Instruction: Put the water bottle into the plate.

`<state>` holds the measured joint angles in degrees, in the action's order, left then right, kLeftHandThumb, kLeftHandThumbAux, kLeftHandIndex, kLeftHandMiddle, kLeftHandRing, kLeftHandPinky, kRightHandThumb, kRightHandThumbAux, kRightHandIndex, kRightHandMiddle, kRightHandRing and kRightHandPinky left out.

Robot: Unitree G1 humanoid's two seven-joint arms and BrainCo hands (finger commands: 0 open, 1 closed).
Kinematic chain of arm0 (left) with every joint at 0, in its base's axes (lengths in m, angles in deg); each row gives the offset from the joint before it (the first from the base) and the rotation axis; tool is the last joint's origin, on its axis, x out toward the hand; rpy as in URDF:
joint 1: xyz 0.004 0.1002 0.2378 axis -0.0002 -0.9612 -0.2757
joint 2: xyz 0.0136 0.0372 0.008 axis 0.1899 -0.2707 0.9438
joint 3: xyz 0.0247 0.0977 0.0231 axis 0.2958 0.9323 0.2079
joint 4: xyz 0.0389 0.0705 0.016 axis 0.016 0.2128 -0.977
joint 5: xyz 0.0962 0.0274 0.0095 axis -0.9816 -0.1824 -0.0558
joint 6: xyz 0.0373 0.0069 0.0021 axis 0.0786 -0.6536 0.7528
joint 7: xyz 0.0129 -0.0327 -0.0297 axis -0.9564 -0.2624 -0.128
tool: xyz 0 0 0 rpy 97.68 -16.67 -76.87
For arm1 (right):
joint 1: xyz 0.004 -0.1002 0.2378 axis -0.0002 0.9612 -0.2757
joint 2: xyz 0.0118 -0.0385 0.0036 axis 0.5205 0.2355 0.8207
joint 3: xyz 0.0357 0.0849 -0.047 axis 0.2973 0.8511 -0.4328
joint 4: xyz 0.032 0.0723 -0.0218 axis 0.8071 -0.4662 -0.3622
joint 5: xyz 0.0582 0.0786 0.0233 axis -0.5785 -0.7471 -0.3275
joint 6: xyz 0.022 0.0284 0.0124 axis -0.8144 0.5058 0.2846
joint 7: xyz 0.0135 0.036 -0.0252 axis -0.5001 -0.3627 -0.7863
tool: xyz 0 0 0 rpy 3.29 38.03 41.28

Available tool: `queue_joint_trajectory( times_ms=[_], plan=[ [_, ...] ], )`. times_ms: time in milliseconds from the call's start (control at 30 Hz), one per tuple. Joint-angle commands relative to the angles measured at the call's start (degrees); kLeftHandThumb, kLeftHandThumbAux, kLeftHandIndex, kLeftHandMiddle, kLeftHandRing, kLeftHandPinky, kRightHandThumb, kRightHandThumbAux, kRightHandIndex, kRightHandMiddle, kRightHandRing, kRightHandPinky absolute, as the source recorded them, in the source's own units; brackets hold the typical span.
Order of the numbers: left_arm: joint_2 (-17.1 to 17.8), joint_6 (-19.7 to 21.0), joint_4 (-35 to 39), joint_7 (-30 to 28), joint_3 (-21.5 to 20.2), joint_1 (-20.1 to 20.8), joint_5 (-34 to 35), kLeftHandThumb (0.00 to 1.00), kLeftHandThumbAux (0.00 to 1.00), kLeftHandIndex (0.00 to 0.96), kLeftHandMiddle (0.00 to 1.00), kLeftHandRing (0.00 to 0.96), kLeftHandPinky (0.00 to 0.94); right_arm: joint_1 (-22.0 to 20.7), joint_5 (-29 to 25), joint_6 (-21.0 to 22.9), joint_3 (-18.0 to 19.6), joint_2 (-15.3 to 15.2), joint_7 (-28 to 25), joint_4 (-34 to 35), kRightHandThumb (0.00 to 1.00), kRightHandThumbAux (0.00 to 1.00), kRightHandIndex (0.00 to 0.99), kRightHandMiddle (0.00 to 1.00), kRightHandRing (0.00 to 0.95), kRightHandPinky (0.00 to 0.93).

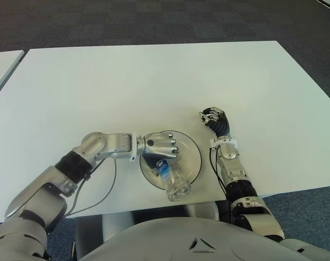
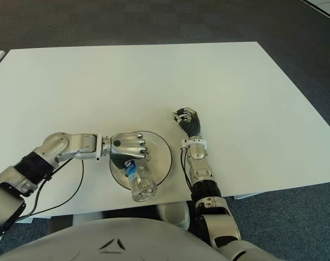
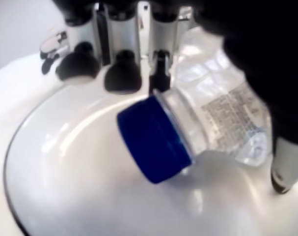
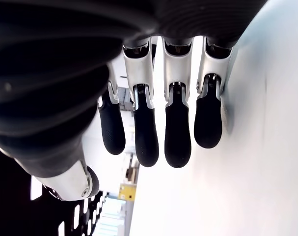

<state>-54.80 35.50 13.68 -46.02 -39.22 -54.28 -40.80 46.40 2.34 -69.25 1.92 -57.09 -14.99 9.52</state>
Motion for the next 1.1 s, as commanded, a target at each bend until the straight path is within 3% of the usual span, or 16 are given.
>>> queue_joint_trajectory(
  times_ms=[33,167,233,300,433,533,667,867,1100],
  plan=[
    [-0.5,3.8,-4.9,11.6,4.3,0.9,-7.9,0.852,0.660,0.415,0.576,0.721,0.677,0.7,-0.7,0.3,0.1,0.1,-0.7,-0.2,0.707,0.729,0.433,0.515,0.564,0.617],
    [0.0,5.5,-6.0,20.0,7.0,2.8,-11.3,0.847,0.661,0.406,0.576,0.665,0.613,0.6,-0.8,0.3,0.0,0.0,-0.9,-0.3,0.707,0.729,0.433,0.522,0.567,0.608],
    [0.8,5.5,-5.6,21.9,7.6,4.1,-11.8,0.839,0.666,0.391,0.551,0.572,0.525,0.7,-0.9,0.4,0.0,0.0,-1.0,-0.3,0.707,0.729,0.433,0.522,0.568,0.607],
    [1.5,5.3,-5.2,22.9,8.0,5.1,-11.9,0.729,0.575,0.321,0.466,0.478,0.453,0.7,-0.9,0.4,0.0,0.0,-1.0,-0.3,0.707,0.729,0.433,0.522,0.568,0.609],
    [2.7,5.2,-4.2,22.5,9.0,7.0,-12.9,0.591,0.496,0.189,0.308,0.319,0.336,0.8,-0.9,0.2,0.1,-0.1,-1.1,-0.1,0.707,0.729,0.432,0.519,0.567,0.611],
    [3.2,5.7,-3.8,20.4,9.9,7.7,-13.8,0.489,0.490,0.094,0.162,0.168,0.200,0.8,-0.7,0.2,0.0,-0.1,-0.7,0.1,0.707,0.729,0.432,0.507,0.558,0.604],
    [3.6,6.9,-2.5,16.1,9.9,7.2,-12.9,0.391,0.497,0.025,0.055,0.058,0.089,0.9,-0.2,0.7,-0.1,-0.1,-0.1,0.3,0.706,0.729,0.432,0.495,0.551,0.596],
    [3.8,10.0,-0.4,12.5,9.1,5.3,-11.7,0.310,0.497,0.002,0.005,0.006,0.023,1.0,-0.2,1.0,-0.2,-0.2,-0.4,0.5,0.706,0.729,0.432,0.502,0.557,0.609],
    [4.0,13.5,0.7,13.8,9.0,4.1,-12.3,0.267,0.441,0.000,0.000,0.000,0.001,0.9,-0.3,1.3,-0.2,-0.2,-0.6,0.5,0.706,0.729,0.432,0.518,0.563,0.605]
  ],
)
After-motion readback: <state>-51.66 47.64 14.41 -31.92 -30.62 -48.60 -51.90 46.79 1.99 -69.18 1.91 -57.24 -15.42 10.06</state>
